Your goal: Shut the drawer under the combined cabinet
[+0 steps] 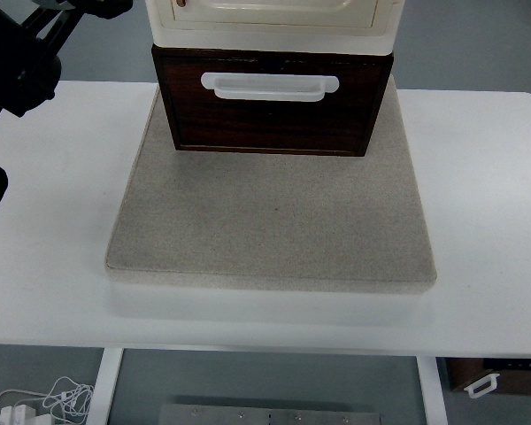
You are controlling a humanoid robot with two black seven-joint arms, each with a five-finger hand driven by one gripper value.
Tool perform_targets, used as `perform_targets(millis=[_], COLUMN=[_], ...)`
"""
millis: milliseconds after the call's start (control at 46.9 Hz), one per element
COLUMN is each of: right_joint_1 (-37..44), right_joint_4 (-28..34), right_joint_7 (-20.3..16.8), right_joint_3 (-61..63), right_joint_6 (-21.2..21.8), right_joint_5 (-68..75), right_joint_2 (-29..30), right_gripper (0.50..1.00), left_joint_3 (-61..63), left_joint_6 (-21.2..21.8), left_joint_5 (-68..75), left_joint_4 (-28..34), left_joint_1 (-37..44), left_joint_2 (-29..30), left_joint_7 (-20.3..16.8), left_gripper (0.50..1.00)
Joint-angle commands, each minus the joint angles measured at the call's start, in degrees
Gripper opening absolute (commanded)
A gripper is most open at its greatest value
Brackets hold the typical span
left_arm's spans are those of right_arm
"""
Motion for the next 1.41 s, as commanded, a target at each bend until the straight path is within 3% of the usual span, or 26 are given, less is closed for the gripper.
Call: perform_targets(millis=[0, 448, 746, 1130, 1386], right_joint_1=[0.00, 0.00, 0.00, 0.00, -0.35], right_joint_4=[0.00, 0.00, 0.00, 0.00, 0.00], right_joint_7=[0.00, 0.00, 0.00, 0.00, 0.09], right_joint_3=[0.00, 0.00, -0.09, -0.09, -0.09], right_joint_6=[-0.01, -0.10, 0.16, 0.07, 0.25], right_joint_5=[0.00, 0.00, -0.09, -0.18, 0.00], right_joint_2=[0.00, 0.00, 0.00, 0.00, 0.00], right_gripper=[0.952, 0.952, 0.952, 0.952, 0.952], left_joint_3=[-1.88, -19.45, -29.74, -31.33, -31.15], left_joint_6=[-0.03, 2.87, 12.44, 21.85, 27.65], left_joint_5=[-1.56, -2.09, -2.18, -12.28, -13.08], left_joint_4=[0.01, 4.22, 12.66, 25.66, 37.00], left_joint_1=[0.32, 3.22, 2.69, 2.69, 3.22], left_joint_2=[0.17, 0.61, 0.78, 5.97, 5.88], left_joint_7=[-1.46, -9.28, -13.15, -13.68, -13.68], left_gripper=[1.000, 1.000, 1.000, 1.000, 1.000])
